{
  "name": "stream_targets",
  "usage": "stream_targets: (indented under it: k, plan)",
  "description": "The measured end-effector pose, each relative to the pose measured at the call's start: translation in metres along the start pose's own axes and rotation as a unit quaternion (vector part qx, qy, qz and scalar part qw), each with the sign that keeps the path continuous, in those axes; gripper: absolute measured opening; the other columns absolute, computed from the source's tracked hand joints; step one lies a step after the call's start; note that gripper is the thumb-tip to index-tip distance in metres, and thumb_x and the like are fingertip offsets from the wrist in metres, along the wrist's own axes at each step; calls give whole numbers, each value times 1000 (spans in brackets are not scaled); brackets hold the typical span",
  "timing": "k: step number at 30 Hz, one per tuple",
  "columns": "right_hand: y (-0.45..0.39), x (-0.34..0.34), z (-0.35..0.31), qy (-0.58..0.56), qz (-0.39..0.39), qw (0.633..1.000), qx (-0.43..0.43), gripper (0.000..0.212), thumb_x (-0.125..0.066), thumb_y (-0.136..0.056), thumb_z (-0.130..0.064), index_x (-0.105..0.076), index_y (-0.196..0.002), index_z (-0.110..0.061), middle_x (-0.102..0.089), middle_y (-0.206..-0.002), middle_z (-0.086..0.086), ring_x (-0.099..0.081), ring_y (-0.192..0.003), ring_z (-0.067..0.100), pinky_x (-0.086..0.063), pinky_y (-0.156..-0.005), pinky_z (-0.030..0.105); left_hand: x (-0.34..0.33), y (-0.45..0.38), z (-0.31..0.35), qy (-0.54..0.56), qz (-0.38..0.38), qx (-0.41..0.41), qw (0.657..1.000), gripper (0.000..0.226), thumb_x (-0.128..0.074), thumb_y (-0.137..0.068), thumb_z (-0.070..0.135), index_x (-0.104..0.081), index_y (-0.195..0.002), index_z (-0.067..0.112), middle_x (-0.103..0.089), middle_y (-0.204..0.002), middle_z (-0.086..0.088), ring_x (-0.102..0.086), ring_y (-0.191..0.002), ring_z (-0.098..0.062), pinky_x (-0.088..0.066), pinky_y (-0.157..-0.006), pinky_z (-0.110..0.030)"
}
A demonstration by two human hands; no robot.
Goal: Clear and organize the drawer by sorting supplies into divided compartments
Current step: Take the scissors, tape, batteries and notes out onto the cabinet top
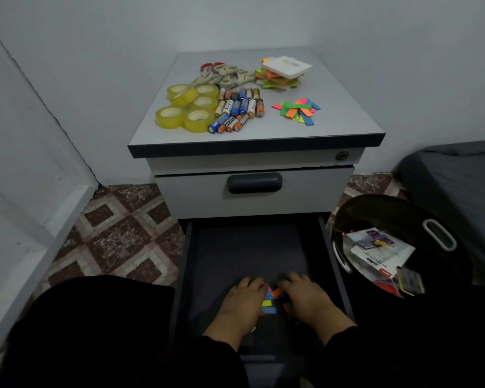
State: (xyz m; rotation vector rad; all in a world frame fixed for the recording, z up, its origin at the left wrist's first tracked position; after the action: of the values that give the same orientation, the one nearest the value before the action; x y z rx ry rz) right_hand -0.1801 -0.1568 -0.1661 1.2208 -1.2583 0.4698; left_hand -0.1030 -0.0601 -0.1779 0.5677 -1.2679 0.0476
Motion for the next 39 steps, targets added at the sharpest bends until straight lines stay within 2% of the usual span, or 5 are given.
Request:
stream_targets:
  k: [11,16,26,30,39]
  plan:
    - [1,11,-1,-145,14,988,-56,22,-49,-94,4,-58,-113,11,-51,-102,10,-59,-52,-10,-39,-51,4,-1,-5,-9,137,83,79,984,38,-57,-89,14,-52,-126,17,-55,-125,-6,-48,-115,-25,-38,-96,-30]
    - [8,4,5,-205,-63,967,-136,19,-55,-93,-14,-70,-102,-7,-67,-108,11,-63,-101,23,-45,-79,22,-1,-5,-9,105,86,93,986,30,-53,-90,11,-57,-119,13,-55,-123,-9,-48,-116,-26,-38,-97,-31]
    - [11,5,9,-223,-38,961,-162,31,-61,-92,-30,-52,-63,-22,-53,-68,-5,-61,-87,18,-46,-69,20,4,0,-9,26,89,90,992,27,-45,-92,4,-54,-117,8,-53,-123,-12,-46,-114,-27,-40,-94,-35]
    - [10,6,10,-243,-37,952,-182,22,-56,-94,-21,-56,-73,-18,-59,-88,2,-62,-102,20,-48,-88,26,7,1,-15,78,97,119,985,20,-42,-96,10,-58,-109,9,-56,-117,-10,-50,-109,-25,-44,-90,-34]
    - [11,5,22,-396,30,888,-231,25,-66,-84,-2,-51,-77,-20,-57,-91,2,-56,-85,15,-49,-71,27,17,5,-27,239,130,184,945,15,-47,-96,18,-61,-97,14,-62,-101,-5,-58,-93,-19,-50,-79,-33]
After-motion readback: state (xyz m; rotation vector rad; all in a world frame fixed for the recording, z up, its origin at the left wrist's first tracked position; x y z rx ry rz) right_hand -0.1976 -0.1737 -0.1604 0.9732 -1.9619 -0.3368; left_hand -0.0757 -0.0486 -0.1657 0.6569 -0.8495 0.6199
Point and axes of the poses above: each hand's wrist, its own y-axis away from the middle knuckle, its own x-axis out of the back of the hand, z = x × y, the point moved 6 cm from there along -y, towards the middle knuckle
